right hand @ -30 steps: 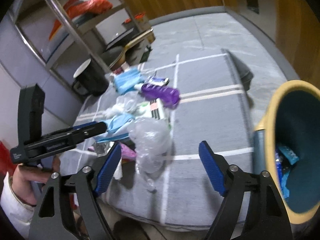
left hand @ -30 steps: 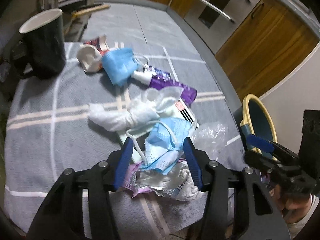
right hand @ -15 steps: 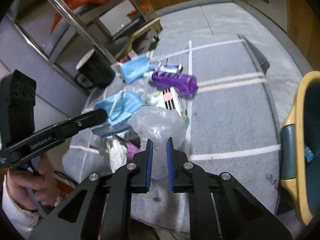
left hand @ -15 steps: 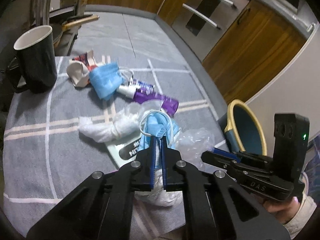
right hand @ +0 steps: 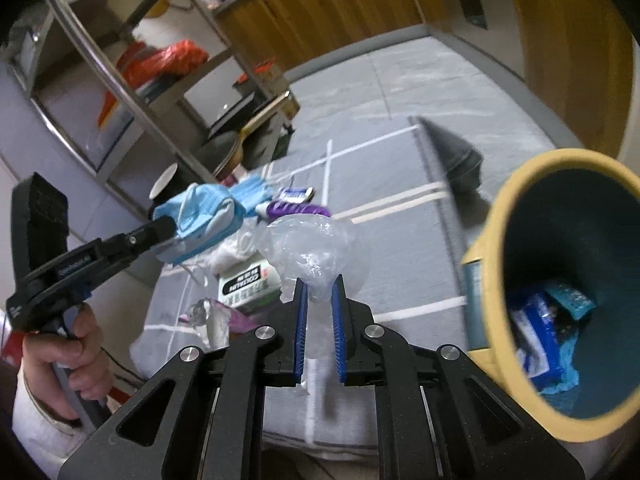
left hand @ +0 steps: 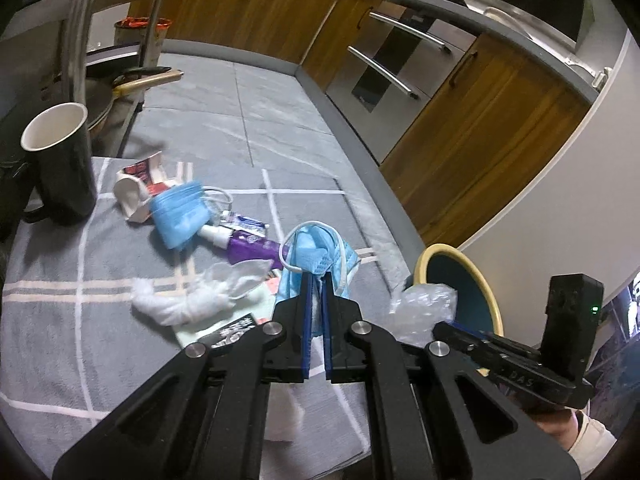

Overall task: Collect trash
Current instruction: 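Carry the mask and plastic bag over the bin and release both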

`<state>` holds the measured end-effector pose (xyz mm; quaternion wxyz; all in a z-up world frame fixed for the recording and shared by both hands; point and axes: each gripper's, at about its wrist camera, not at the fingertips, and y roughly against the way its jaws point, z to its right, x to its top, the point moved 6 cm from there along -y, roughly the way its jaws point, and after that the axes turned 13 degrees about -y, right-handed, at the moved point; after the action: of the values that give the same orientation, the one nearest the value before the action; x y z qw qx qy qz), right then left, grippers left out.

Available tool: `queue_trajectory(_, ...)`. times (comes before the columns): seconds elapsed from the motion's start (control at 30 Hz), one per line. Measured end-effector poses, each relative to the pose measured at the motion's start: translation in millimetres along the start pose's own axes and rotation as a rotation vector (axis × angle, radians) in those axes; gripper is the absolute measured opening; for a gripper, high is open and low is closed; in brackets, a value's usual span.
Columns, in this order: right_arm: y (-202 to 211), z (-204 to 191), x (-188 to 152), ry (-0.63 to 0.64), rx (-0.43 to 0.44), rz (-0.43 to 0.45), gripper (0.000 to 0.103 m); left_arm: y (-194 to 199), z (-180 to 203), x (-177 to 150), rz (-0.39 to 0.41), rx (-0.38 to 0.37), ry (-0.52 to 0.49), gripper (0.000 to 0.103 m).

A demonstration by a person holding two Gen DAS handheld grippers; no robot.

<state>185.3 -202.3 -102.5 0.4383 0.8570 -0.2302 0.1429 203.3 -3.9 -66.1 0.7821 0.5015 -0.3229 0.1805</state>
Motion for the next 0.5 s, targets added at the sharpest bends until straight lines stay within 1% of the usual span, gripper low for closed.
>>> queue_trajectory(0.23,43,30,11,-0.016,-0.023,0.092,0.013,-8,31,10,0.013,-0.039,-0.044,0.003)
queue_trajectory(0.5,73,70,18,-0.081,-0.058,0.161,0.013,-18,77,19,0.017,-0.091,-0.109,0.003)
